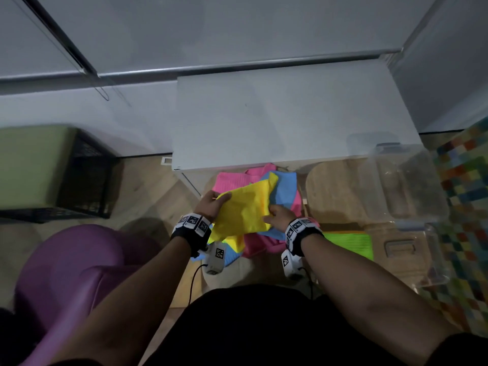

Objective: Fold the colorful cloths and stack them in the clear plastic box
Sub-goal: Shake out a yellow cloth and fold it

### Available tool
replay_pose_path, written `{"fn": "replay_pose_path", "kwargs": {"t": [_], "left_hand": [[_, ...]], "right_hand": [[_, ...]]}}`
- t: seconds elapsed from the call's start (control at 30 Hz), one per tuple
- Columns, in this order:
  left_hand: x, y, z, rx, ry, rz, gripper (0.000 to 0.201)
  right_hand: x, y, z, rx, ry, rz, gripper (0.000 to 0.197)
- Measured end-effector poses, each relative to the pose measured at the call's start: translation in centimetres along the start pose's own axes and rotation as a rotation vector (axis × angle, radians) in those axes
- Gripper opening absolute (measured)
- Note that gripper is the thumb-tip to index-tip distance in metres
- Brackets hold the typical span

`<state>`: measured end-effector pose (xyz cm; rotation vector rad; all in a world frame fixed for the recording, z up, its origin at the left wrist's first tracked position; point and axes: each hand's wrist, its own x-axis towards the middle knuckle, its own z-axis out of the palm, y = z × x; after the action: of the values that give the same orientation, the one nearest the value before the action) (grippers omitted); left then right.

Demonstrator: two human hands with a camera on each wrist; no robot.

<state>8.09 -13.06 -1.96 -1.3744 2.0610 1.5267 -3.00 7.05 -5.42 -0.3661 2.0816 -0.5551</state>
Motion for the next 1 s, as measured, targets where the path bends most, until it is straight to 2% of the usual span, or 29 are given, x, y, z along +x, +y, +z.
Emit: {"fn": "replay_pose_path", "kwargs": {"t": [0.03,0.1,0.2,0.23,0.27,0.3,0.37,0.47,0.53,0.63,0.7,0.77,0.83,0.9,1.0], "left_hand": [[-0.1,-0.5,-0.2,0.005,0.046,-0.053,0.044],[-0.4,-2.0,-0.4,0.085,0.066,-0.219,0.066],[0.7,-5.7,-0.2,-0.040,-0.040,-0.420,0.101],[0.3,-6.1,-0.1,-0.077,-0.090,-0.459,0.104],[-0.1,-5.9,0.3,-0.079,-0.111,-0.460,0.092],[-0.6,-5.1,0.5,-0.093,-0.113,-0.452,0.071],[-1.6,-2.6,0.6,-0.055,-0.087,-0.339,0.040],[-1.3,1.3,0.4,-0.157,-0.002,-0.117,0.022],[-1.2,3.9,0.2,-0.156,0.036,-0.068,0.024],[-1.2,6.7,0.5,-0.103,-0.001,-0.082,0.048],[-1.2,7.9,0.6,-0.124,-0.010,-0.071,0.041],[-1.0,8.7,0.8,-0.149,0.022,0.030,0.029],[-1.0,9.3,0.6,-0.261,0.110,0.159,0.011],[-1.1,9.9,0.3,-0.326,0.211,0.246,0.011],[-1.5,11.0,0.0,-0.392,0.254,0.340,0.018]], "right_hand": [[-0.1,-0.1,0.3,-0.023,-0.007,-0.024,0.012],[-0.4,-0.2,0.4,0.012,0.027,-0.003,0.026],[-1.1,-0.1,-1.0,0.139,0.172,0.026,0.035],[-1.4,0.0,-1.8,0.198,0.210,0.010,0.039],[-1.8,0.1,-2.8,0.254,0.235,0.012,0.041],[-2.0,0.4,-3.9,0.313,0.256,0.012,0.040],[-2.6,0.5,-6.3,0.407,0.309,0.014,0.030],[-3.0,0.4,-10.2,0.560,0.367,0.004,0.023],[-3.0,0.4,-12.8,0.653,0.406,-0.020,0.014],[-3.3,0.2,-16.4,0.771,0.485,-0.065,0.024],[-3.5,0.0,-18.1,0.788,0.540,-0.102,0.024],[-4.0,-0.1,-19.3,0.765,0.580,-0.147,0.023],[-4.4,-0.2,-19.9,0.746,0.607,-0.198,0.036],[-4.8,-0.3,-20.4,0.732,0.601,-0.262,0.045],[-4.7,-0.2,-21.0,0.681,0.582,-0.323,0.040]]}}
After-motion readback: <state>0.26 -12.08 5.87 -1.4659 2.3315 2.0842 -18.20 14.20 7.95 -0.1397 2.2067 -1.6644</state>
